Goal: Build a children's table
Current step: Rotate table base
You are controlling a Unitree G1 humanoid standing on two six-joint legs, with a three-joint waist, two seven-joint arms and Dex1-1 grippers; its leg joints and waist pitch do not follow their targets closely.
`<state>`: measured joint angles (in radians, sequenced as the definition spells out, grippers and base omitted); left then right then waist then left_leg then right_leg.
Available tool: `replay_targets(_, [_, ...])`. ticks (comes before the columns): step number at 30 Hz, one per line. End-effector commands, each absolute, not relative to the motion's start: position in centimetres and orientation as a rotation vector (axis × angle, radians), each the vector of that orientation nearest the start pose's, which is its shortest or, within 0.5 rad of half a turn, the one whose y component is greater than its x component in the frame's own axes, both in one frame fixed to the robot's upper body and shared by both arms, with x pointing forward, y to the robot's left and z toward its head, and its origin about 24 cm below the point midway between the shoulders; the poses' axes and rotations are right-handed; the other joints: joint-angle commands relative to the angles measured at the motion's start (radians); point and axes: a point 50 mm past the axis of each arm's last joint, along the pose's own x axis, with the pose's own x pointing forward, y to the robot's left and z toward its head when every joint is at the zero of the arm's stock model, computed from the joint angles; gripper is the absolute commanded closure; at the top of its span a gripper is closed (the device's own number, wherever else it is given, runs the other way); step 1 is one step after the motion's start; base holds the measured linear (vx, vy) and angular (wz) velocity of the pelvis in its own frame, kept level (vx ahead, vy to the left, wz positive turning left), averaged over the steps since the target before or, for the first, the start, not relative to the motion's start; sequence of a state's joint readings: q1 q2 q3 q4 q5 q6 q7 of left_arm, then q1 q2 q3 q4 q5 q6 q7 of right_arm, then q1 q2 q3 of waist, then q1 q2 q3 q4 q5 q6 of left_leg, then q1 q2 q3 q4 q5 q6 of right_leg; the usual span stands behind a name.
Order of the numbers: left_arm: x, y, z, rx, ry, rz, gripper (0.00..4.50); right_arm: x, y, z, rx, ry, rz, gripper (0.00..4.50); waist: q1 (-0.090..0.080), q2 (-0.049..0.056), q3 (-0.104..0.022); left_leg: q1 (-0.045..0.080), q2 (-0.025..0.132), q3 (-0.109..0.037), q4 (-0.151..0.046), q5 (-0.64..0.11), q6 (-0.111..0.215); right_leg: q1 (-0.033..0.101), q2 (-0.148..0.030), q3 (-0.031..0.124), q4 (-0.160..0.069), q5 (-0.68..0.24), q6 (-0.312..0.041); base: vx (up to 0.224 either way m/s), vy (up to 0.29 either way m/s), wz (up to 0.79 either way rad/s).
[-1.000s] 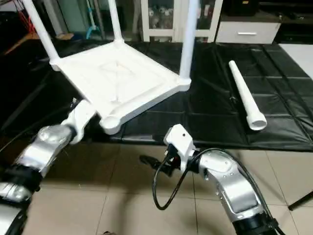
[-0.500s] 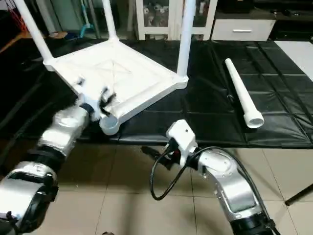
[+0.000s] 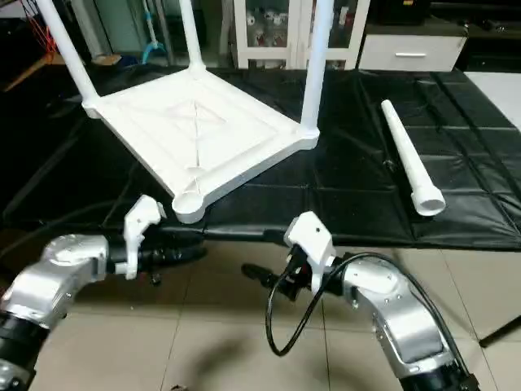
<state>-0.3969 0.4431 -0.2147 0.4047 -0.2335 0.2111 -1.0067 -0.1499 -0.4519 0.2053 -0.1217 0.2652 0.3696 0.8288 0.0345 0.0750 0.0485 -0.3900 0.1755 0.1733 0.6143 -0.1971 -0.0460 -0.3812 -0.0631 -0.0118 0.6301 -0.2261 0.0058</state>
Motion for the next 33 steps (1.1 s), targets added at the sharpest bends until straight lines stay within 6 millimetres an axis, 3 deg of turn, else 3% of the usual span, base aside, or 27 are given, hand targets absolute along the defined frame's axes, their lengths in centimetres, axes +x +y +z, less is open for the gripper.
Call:
replay_targets(1, [30.0,16.7,3.7,0.185,0.411,-1.03,2.96,24.9,-13.5,7.3,-0.154,0.245,1.068,0.84,-0.008,-0.009,-0.046,0.03,0.048,-0.019,-0.096,-0.311,-0.023,0.018,-0.066,0.036,-0.094,-0.225,-0.183,0.0,0.0,0.0])
replay_targets(2, [30.5,16.7,3.6,0.177,0.412,-1.0,2.96,24.9,-13.5,7.4,-0.152,0.244,1.067,0.84,-0.01,-0.009,-0.046,0.024,0.049,-0.023,-0.097,-0.294,-0.022,0.023,-0.068,0.036,-0.092,-0.211,-0.18,0.0,0.0,0.0])
replay_targets(4, [31.0,16.4,3.6,0.162,0.401,-0.985,2.96,24.9,-13.5,7.5,-0.148,0.242,1.066,0.84,-0.01,-0.01,-0.048,0.026,0.048,-0.022,-0.095,-0.276,-0.016,0.02,-0.065,0.036,-0.091,-0.174,-0.182,0.0,0.0,0.0])
replay_targets(8, [32.4,16.3,3.3,0.182,0.395,-0.935,2.96,24.7,-13.6,7.5,-0.149,0.246,1.062,0.84,-0.01,-0.008,-0.048,0.021,0.044,-0.019,-0.089,-0.214,0.007,0.024,-0.063,0.034,-0.085,-0.058,-0.209,0.0,0.0,0.0])
replay_targets(9, [32.7,16.4,3.3,0.195,0.398,-0.924,2.96,24.7,-13.6,7.5,-0.149,0.247,1.061,0.84,-0.008,-0.012,-0.052,0.022,0.043,-0.019,-0.085,-0.186,0.02,0.03,-0.065,0.033,-0.082,-0.007,-0.218,0.0,0.0,0.0])
replay_targets(10, [33.1,16.4,3.3,0.21,0.391,-0.901,2.96,24.6,-13.7,7.5,-0.15,0.248,1.059,0.84,-0.007,-0.008,-0.051,0.02,0.043,-0.02,-0.085,-0.176,0.024,0.031,-0.065,0.032,-0.081,0.009,-0.219,0.0,0.0,0.0])
replay_targets(13, [34.8,16.8,4.6,0.218,0.349,-0.822,2.96,24.4,-13.9,7.5,-0.149,0.252,1.042,0.84,-0.007,-0.012,-0.055,0.02,0.044,-0.021,-0.081,-0.131,0.05,0.037,-0.067,0.029,-0.075,0.102,-0.239,0.0,0.0,0.0])
replay_targets(15, [35.0,16.9,4.7,0.221,0.344,-0.81,2.96,24.4,-14.0,7.5,-0.149,0.254,1.041,0.84,-0.006,-0.012,-0.056,0.023,0.047,-0.021,-0.081,-0.132,0.058,0.037,-0.069,0.028,-0.072,0.118,-0.251,0.0,0.0,0.0])
replay_targets(16, [35.6,17.1,5.1,0.234,0.33,-0.767,2.96,24.2,-14.1,7.4,-0.149,0.258,1.038,0.84,-0.009,-0.003,-0.046,0.024,0.046,-0.02,-0.085,-0.167,0.056,0.031,-0.064,0.027,-0.081,0.084,-0.25,0.0,0.0,0.0])
replay_targets(17, [35.8,17.2,5.3,0.24,0.324,-0.749,2.96,24.2,-14.1,7.4,-0.15,0.259,1.037,0.84,-0.009,-0.005,-0.049,0.026,0.048,-0.021,-0.084,-0.18,0.05,0.035,-0.067,0.028,-0.079,0.076,-0.255,0.0,0.0,0.0])
replay_targets(20, [36.4,17.3,5.7,0.252,0.301,-0.692,2.96,24.1,-14.1,7.4,-0.15,0.261,1.034,0.84,-0.01,-0.007,-0.043,0.024,0.046,-0.019,-0.086,-0.199,0.044,0.034,-0.067,0.029,-0.084,0.032,-0.262,0.0,0.0,0.0])
replay_targets(21, [37.8,16.6,7.1,0.233,0.211,-0.563,2.96,24.2,-14.0,7.3,-0.151,0.256,1.02,0.84,-0.011,-0.01,-0.041,0.024,0.044,-0.018,-0.085,-0.205,0.041,0.034,-0.066,0.029,-0.087,0.009,-0.262,0.0,0.0,0.0])
replay_targets(23, [38.3,16.2,7.7,0.215,0.178,-0.528,2.96,24.3,-14.0,7.3,-0.152,0.253,1.015,0.84,-0.006,-0.008,-0.044,0.03,0.049,-0.019,-0.082,-0.188,0.043,0.035,-0.069,0.03,-0.084,0.036,-0.275,0.0,0.0,0.0])
replay_targets(26, [39.1,14.6,9.1,0.126,0.089,-0.503,2.96,24.7,-13.8,7.5,-0.153,0.236,0.998,0.84,-0.003,-0.012,-0.042,0.022,0.05,-0.022,-0.085,-0.155,0.052,0.039,-0.07,0.027,-0.08,0.079,-0.28,0.0,0.0,0.0])
replay_targets(27, [39.2,14.3,9.4,0.105,0.072,-0.498,2.96,24.7,-13.8,7.6,-0.152,0.233,0.996,0.84,-0.004,-0.009,-0.046,0.023,0.049,-0.023,-0.082,-0.144,0.055,0.042,-0.072,0.026,-0.076,0.116,-0.286,0.0,0.0,0.0])
replay_targets(28, [39.4,13.3,10.3,0.031,0.023,-0.515,2.96,24.9,-13.7,7.7,-0.146,0.221,0.989,0.84,-0.001,0.002,-0.05,0.024,0.049,-0.024,-0.08,-0.136,0.058,0.043,-0.073,0.026,-0.073,0.132,-0.292,0.0,0.0,0.0])
replay_targets(29, [39.4,13.3,10.3,0.031,0.023,-0.515,2.96,24.9,-13.7,7.7,-0.146,0.221,0.989,0.84,-0.003,-0.007,-0.05,0.021,0.048,-0.022,-0.079,-0.121,0.068,0.045,-0.073,0.025,-0.072,0.167,-0.299,0.0,0.0,0.0])
replay_targets(31, [39.1,11.3,11.3,-0.081,-0.064,-0.591,2.96,25.2,-13.5,8.0,-0.128,0.19,0.953,0.84,0.003,0.006,-0.064,0.021,0.047,-0.023,-0.071,-0.084,0.09,0.051,-0.079,0.024,-0.065,0.218,-0.309,0.0,0.0,0.0])
replay_targets(33, [38.7,10.8,11.1,-0.133,-0.069,-0.608,2.96,25.5,-13.4,8.0,-0.12,0.173,0.92,0.84,0.004,0.0,-0.066,0.017,0.052,-0.023,-0.072,-0.073,0.1,0.053,-0.082,0.022,-0.063,0.248,-0.323,0.0,0.0,0.0])
